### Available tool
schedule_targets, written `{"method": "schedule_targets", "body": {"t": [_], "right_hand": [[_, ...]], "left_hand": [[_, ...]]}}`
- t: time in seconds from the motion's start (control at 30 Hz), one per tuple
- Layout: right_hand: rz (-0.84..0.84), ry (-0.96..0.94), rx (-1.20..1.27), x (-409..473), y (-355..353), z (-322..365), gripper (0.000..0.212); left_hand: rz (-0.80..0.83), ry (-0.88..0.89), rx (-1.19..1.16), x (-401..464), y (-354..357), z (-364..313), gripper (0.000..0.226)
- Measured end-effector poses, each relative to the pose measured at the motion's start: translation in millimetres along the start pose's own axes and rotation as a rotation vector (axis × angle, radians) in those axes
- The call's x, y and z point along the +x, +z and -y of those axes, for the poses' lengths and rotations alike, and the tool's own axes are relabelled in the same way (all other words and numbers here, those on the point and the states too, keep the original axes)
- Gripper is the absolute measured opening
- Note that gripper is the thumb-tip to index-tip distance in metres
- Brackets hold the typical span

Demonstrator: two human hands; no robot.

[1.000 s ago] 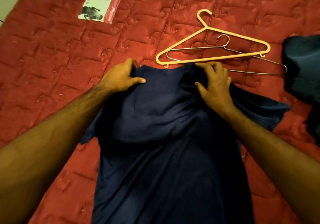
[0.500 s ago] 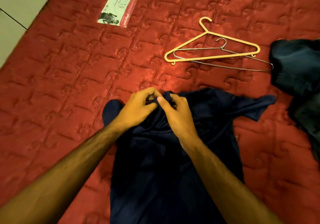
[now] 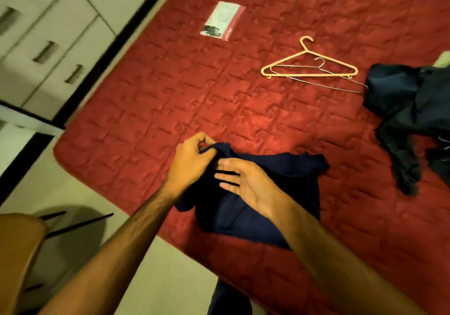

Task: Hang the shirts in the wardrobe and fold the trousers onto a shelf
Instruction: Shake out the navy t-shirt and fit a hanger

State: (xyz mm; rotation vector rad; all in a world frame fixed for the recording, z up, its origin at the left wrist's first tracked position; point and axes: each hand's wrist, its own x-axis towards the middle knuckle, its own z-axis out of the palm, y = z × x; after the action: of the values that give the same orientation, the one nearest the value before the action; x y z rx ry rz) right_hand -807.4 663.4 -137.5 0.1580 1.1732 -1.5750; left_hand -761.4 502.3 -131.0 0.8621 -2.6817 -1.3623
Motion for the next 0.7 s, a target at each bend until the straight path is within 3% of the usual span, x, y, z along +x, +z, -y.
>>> {"method": "schedule_targets", "body": {"t": [0.07,0.17,0.27,0.33,0.37,0.47,0.53,0.63,0.7], "right_hand": [[-0.068,-0.004,0.017,-24,27,-1,0.019],[-0.196,-0.154,-0.129,-64,63,-9,0.016],[-0.187,-0.300,-0.389,-94,81,-9,0.027],[-0.019,-0.353,-0.532,-120,93,9,0.025],[0.104,-0.367,-0.598,-132,99,22,0.023],[0.538,-0.261,-0.761,-168,122,66,0.019],[0.779,-0.134,-0.885,-195,146,96,0.014],[0.982,-0.054,-1.078,-231,183,129,0.018],[1.065,-0.052,-1.147,-252,206,145,0.019]], "left_hand": [[-0.052,-0.043,-0.045,-52,-7,-15,0.009],[-0.109,-0.049,-0.080,-145,-9,-49,0.018],[0.059,0.034,-0.145,-212,-24,-86,0.021],[0.199,0.059,-0.252,-239,-57,-109,0.012],[0.159,0.097,-0.309,-248,-77,-117,0.015],[-0.245,0.252,-0.423,-264,-140,-126,0.016],[-0.331,0.300,-0.331,-270,-174,-124,0.021],[-0.048,0.305,-0.137,-282,-202,-129,0.053],[0.036,0.245,-0.150,-293,-212,-136,0.064]]}}
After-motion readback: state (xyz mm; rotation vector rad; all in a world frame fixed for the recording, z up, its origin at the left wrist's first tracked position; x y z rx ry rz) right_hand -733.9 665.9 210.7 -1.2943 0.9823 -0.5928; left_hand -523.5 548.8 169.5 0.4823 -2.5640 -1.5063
